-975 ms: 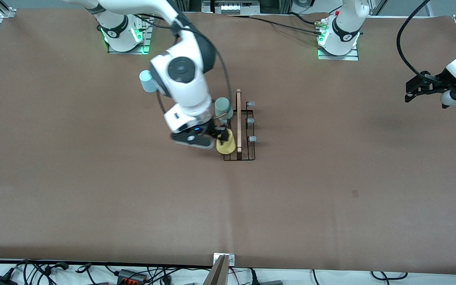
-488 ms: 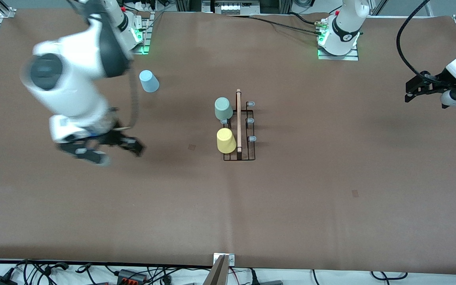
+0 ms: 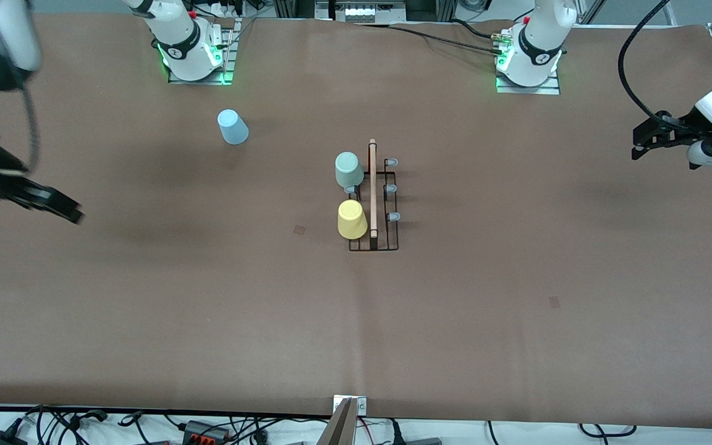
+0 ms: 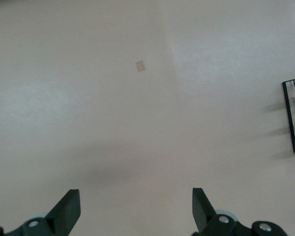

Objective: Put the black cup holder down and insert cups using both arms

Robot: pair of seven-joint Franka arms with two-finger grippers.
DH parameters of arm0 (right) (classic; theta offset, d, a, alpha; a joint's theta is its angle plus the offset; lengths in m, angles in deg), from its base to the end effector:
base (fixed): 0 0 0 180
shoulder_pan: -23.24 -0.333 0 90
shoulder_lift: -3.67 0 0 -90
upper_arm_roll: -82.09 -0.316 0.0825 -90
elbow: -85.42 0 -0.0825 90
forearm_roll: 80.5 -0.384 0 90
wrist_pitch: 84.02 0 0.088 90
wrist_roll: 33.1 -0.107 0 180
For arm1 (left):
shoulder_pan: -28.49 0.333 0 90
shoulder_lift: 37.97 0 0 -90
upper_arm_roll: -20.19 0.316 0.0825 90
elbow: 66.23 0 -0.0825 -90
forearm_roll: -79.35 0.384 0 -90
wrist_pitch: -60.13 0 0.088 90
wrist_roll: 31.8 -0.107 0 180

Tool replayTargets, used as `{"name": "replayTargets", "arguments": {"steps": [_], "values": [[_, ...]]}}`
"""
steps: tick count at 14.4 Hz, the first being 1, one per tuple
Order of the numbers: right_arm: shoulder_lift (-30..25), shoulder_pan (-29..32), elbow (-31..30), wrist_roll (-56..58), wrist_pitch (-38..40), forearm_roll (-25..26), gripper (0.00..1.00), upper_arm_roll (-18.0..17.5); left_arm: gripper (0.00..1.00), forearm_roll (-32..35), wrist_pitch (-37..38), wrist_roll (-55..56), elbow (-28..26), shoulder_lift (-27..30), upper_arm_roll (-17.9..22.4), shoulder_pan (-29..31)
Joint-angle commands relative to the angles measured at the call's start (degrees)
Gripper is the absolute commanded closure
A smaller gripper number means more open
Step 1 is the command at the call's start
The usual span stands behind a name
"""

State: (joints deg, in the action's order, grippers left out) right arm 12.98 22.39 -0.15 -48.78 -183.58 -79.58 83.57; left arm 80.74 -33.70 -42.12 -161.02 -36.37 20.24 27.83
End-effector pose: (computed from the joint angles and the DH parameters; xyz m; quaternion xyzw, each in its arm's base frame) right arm 0.6185 -0.0070 0.5816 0.9892 -0.1405 0.0418 0.0046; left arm 0.5508 -0.0034 0.6062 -0.9953 0.0960 -0.0045 0.0125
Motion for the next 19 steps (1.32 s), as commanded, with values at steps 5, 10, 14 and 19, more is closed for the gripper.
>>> {"name": "replayTargets", "arguments": {"steps": [5,10,14,19], "values": [[-4.12,5.16,-2.15,12.34,7.09,-0.92,0.0,-1.4,0.0,-0.6,0.76,-0.23,1.63,-0.9,0.03,-0.13],[-4.56,5.07,-2.41,12.77,9.39,-0.84,0.0,-1.4,0.0,-0.6,0.76,-0.23,1.72,-0.9,0.03,-0.13],[-5.7,5.6,-3.81,14.01,9.39,-1.1,0.0,-1.4,0.0,-0.6,0.67,-0.23,1.72,-0.9,0.03,-0.13],[-6.31,5.25,-5.13,14.1,7.2,-2.23,0.0,-1.57,0.0,-0.6,0.85,-0.23,1.72,-0.9,0.12,0.39]]}}
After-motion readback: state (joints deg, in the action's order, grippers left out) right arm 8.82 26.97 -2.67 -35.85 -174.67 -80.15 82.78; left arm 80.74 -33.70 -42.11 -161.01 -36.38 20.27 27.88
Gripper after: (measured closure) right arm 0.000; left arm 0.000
